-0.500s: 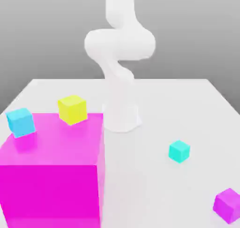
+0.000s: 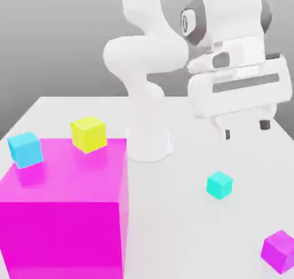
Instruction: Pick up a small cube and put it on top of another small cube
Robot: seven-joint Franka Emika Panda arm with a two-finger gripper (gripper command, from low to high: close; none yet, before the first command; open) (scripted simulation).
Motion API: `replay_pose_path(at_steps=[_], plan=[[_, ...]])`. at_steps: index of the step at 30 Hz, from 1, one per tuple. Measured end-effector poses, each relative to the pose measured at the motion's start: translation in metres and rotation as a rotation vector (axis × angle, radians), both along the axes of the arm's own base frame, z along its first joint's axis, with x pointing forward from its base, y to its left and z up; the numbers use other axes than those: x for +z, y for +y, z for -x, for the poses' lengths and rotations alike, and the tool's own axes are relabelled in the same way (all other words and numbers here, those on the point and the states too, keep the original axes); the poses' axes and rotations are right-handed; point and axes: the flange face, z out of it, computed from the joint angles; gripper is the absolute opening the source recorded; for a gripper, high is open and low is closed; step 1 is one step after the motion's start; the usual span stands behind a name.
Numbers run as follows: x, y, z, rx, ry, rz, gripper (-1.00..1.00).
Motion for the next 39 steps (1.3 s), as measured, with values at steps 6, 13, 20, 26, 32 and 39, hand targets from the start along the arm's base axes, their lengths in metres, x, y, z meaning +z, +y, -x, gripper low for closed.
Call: replay_pose_path(at_steps=[6, 13, 20, 26, 32, 39], plan=[[-0.104, 0.018, 0.089, 0.173, 0.150, 0.112, 0.00], [-0.151, 0.018, 0.114, 0.227, 0.198, 0.139, 0.00], [-0.183, 0.018, 0.116, 0.230, 0.196, 0.140, 0.00], [-0.196, 0.016, 0.119, 0.228, 0.194, 0.149, -1.00], [-0.190, 0.017, 0.117, 0.229, 0.194, 0.144, -1.00], [-0.158, 0.020, 0.115, 0.234, 0.198, 0.138, -1.00]])
